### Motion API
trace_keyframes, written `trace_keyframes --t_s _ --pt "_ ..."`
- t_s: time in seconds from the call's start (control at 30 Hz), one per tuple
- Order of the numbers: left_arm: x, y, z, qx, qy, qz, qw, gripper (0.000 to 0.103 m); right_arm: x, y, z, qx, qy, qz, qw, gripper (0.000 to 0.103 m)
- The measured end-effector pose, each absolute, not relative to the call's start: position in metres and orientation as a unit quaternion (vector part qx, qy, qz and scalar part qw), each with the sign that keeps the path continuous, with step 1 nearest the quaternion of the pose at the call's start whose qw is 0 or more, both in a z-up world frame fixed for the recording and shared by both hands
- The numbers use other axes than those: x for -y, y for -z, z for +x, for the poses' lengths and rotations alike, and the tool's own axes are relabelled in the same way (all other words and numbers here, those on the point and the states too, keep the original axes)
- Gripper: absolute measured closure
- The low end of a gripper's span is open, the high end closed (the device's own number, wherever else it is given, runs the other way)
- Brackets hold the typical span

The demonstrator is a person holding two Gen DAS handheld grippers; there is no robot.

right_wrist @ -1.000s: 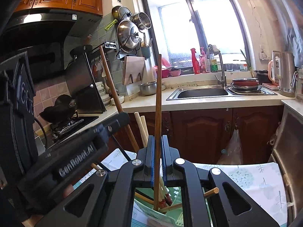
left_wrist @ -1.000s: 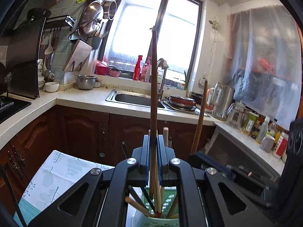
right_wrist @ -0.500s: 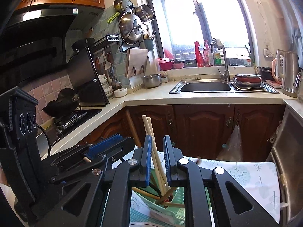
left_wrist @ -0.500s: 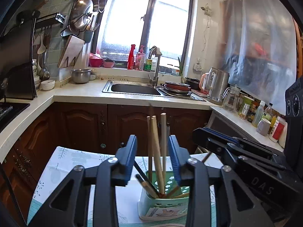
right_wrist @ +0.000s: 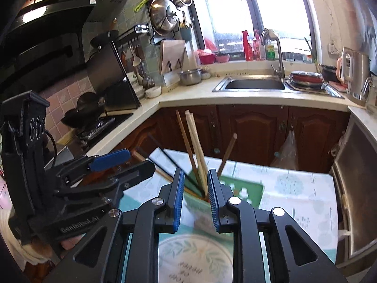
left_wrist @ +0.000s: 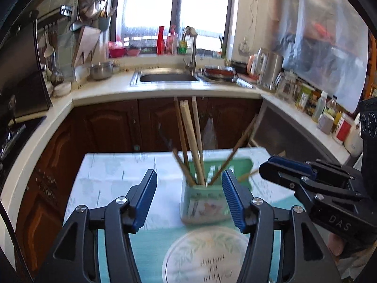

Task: Organize utensils
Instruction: 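Move both tools back down over the spoons on the placemat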

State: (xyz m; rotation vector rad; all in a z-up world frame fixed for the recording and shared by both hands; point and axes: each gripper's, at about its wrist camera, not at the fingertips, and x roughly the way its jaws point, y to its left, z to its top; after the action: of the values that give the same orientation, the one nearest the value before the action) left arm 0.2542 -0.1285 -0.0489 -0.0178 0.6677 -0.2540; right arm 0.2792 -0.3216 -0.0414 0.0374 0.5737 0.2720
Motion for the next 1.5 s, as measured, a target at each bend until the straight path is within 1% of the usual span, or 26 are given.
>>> trace_keyframes --t_s 0.2,0.4,0.43,0.47,0.6,0.77,0.9,0.93,1.0,1.07,1.13,1.3,1.5 --pt "0.116 0.083 0.235 -0.374 0.117 -0.006 0.920 0.047 0.328 0.078 0.269 -0.320 -0.085 0.027 0.943 0.083" --pt "0.096 0.113 0.222 -0.405 0.102 -0.023 0.908 0.047 0.334 0.087 0.278 -0.305 -0.056 0.051 0.949 0.083" --pt "0.093 0.116 0.222 -0.409 0.100 -0.025 0.907 0.047 0.332 0.085 0.282 -0.297 -0.052 0.047 0.952 0.087" --pt "0.090 0.120 0.221 -0.414 0.098 -0.027 0.905 0.047 0.330 0.084 0.281 -0.288 -0.047 0.039 0.956 0.096" --pt "0.082 0.131 0.220 -0.424 0.092 -0.027 0.900 0.047 0.315 0.074 0.283 -0.267 -0.043 0.014 0.963 0.097" --pt "0.083 0.129 0.221 -0.426 0.095 -0.025 0.899 0.047 0.279 0.047 0.305 -0.263 -0.034 -0.031 0.964 0.098" --pt "0.088 0.127 0.219 -0.436 0.105 -0.019 0.894 0.046 0.255 0.034 0.327 -0.289 -0.045 -0.027 0.956 0.098" --pt "0.088 0.127 0.218 -0.438 0.107 -0.017 0.892 0.044 0.248 0.029 0.335 -0.293 -0.048 -0.024 0.955 0.097" --pt "0.089 0.126 0.216 -0.443 0.111 -0.015 0.889 0.036 0.240 0.025 0.335 -0.296 -0.056 -0.021 0.953 0.096" --pt "0.089 0.127 0.212 -0.452 0.117 -0.011 0.884 0.036 0.232 0.021 0.342 -0.300 -0.061 -0.025 0.952 0.086" --pt "0.089 0.131 0.209 -0.467 0.123 -0.012 0.875 0.036 0.225 0.019 0.341 -0.299 -0.063 -0.029 0.952 0.081" --pt "0.089 0.144 0.198 -0.505 0.135 -0.015 0.853 0.036 0.221 0.018 0.314 -0.302 -0.064 -0.036 0.951 0.080" --pt "0.093 0.162 0.184 -0.545 0.155 -0.006 0.824 0.036 0.243 0.024 0.255 -0.319 -0.062 -0.020 0.945 0.075"
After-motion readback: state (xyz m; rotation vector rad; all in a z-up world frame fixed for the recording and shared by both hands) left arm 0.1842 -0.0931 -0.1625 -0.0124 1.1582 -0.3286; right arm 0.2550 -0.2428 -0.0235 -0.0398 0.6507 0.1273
